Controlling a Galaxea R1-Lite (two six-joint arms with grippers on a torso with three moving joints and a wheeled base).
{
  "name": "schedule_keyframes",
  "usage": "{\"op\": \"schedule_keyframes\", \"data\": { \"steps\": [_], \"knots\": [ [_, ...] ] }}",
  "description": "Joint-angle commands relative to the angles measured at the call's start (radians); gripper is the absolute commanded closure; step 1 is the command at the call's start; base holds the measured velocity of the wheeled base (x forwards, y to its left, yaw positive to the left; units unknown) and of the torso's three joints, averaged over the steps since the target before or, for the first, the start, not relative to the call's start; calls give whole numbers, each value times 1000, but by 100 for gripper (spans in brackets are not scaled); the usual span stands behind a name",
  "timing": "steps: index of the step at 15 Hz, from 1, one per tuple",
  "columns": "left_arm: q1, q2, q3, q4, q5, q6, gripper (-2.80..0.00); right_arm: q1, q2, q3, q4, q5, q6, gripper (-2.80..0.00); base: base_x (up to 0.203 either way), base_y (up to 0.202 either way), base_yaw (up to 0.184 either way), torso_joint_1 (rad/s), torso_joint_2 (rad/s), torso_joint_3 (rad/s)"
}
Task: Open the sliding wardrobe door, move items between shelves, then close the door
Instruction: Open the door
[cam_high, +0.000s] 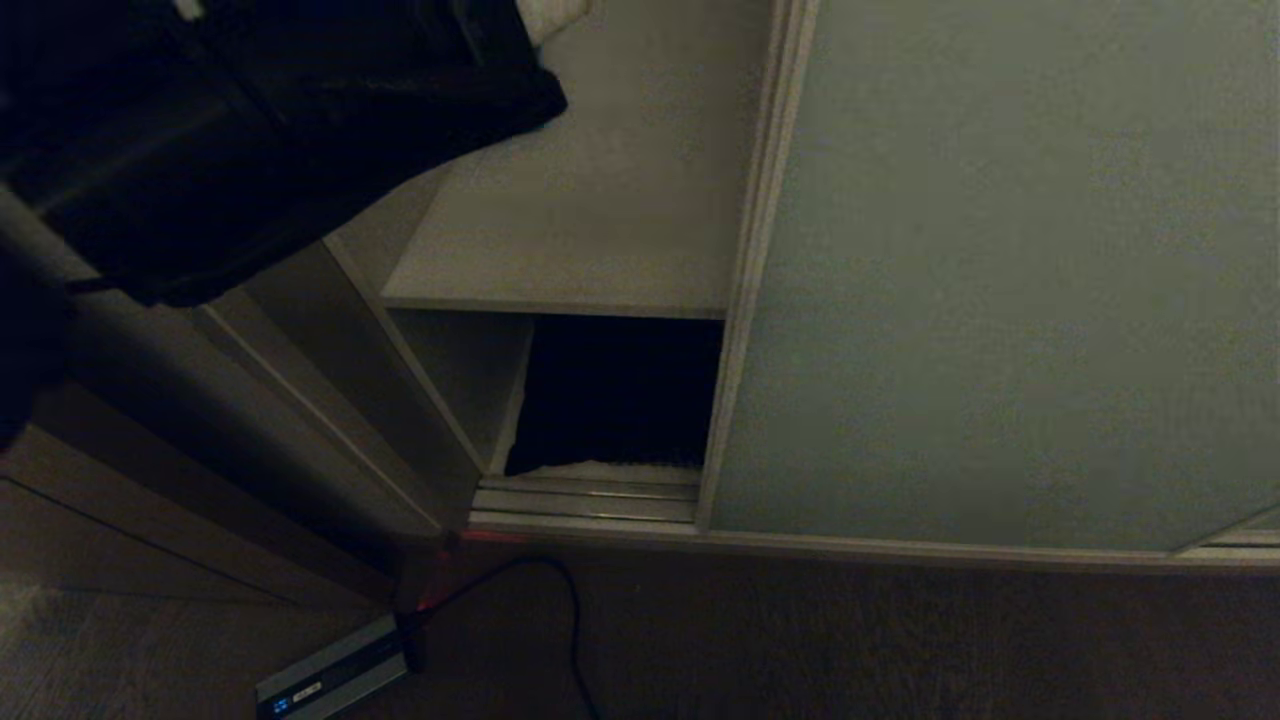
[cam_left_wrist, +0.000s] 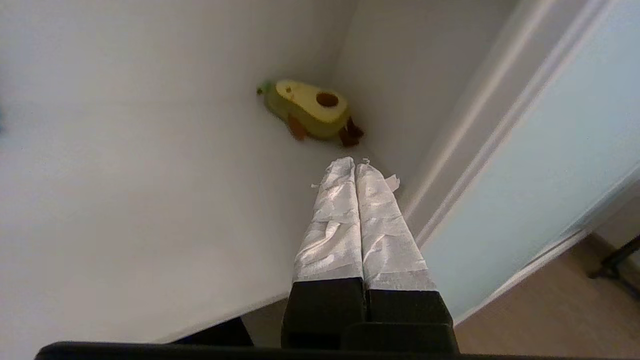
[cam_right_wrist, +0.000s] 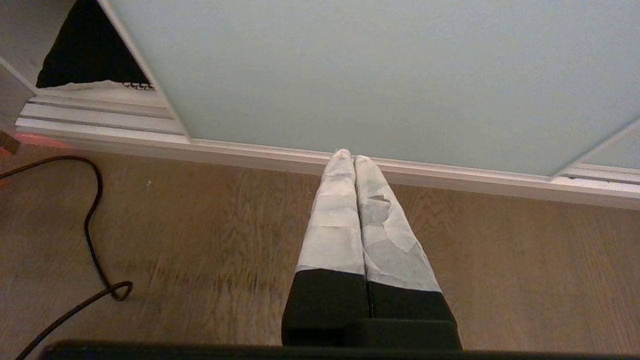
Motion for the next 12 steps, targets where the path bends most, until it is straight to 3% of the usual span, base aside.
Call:
{"op": "schedule_keyframes", "data": {
  "steps": [1, 9, 12],
  "knots": [
    [-25, 74, -29, -4, 17, 2, 0, 1, 0, 5, 1, 0, 0, 0, 0, 0, 0, 0, 0, 0],
    [-166, 313, -274, 12, 118, 18, 0, 0, 0, 5, 1, 0, 0, 0, 0, 0, 0, 0, 0, 0],
    [-195, 322, -269, 22, 165, 13, 0, 0, 0, 5, 1, 0, 0, 0, 0, 0, 0, 0, 0, 0]
  ]
}}
